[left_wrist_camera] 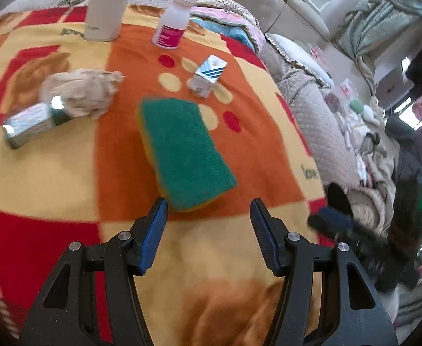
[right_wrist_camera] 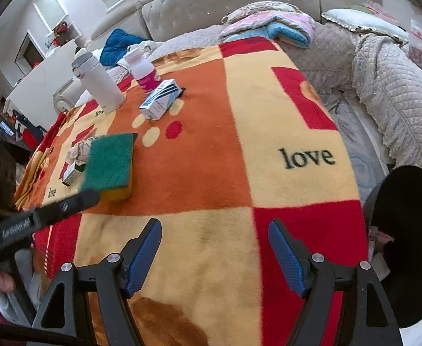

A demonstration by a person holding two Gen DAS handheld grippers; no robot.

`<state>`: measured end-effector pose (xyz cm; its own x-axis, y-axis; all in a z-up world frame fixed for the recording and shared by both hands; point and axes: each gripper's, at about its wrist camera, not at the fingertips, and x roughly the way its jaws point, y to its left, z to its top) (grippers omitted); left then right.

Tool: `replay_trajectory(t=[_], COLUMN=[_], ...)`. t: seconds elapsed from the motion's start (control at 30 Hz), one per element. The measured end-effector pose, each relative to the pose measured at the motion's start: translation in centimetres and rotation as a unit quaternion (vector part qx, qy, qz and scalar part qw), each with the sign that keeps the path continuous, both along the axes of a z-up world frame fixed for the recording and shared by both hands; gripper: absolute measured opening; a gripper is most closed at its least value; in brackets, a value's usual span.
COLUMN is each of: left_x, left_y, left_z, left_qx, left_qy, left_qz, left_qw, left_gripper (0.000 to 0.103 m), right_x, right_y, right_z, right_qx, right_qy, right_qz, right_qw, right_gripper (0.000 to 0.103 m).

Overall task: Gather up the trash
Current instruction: 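Move both open tools back over the items on the blanket, then grasp the crumpled tissue with the left tool while the right grasps the green sponge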

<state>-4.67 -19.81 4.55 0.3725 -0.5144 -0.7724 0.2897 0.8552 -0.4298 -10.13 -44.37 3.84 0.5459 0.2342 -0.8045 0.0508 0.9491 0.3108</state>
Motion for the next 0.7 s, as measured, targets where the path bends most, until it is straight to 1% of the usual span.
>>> replay_trajectory(t=[0.13, 0.23, 0.33, 0.5, 0.63, 0.7], left_x=[-0.9, -0.4, 0.6, 2.6, 3.9, 4.7], left_y=[4.0, 7.2, 9.6, 12.2, 12.6, 12.2], left_z=[0.4, 0.5, 0.7, 1.1, 1.6, 2.0], left_qx=[0.039, 0.061, 0.075, 0.077, 0.074, 0.073], left_qy=[-0.020, -0.028, -0.036, -0.037, -0.040, -0.042], left_qz=[0.014, 0.039, 0.062, 0.081, 0.079, 0.073], left_qw=[0.9989, 0.9970, 0.9946, 0.9931, 0.9933, 0.9937], left_gripper=[0.058, 0.058, 0.058, 0.058, 0.058, 0.058], right_x=[1.0, 2.1, 3.9, 8.0, 10.6, 11.5], right_y=[1.8, 3.8, 7.0, 12.3, 14.6, 15.5], right_z=[0.5, 1.0, 1.2, 0.0, -1.4, -2.1], right_qx=[0.018, 0.030, 0.036, 0.007, -0.014, -0.041], right_qy=[-0.009, -0.018, -0.021, 0.002, 0.026, 0.034], right_qz=[0.022, 0.042, 0.078, 0.130, 0.144, 0.148], right_qw=[1.000, 0.998, 0.996, 0.992, 0.989, 0.988], right_gripper=[0.076, 0.081, 0.082, 0.083, 0.083, 0.083])
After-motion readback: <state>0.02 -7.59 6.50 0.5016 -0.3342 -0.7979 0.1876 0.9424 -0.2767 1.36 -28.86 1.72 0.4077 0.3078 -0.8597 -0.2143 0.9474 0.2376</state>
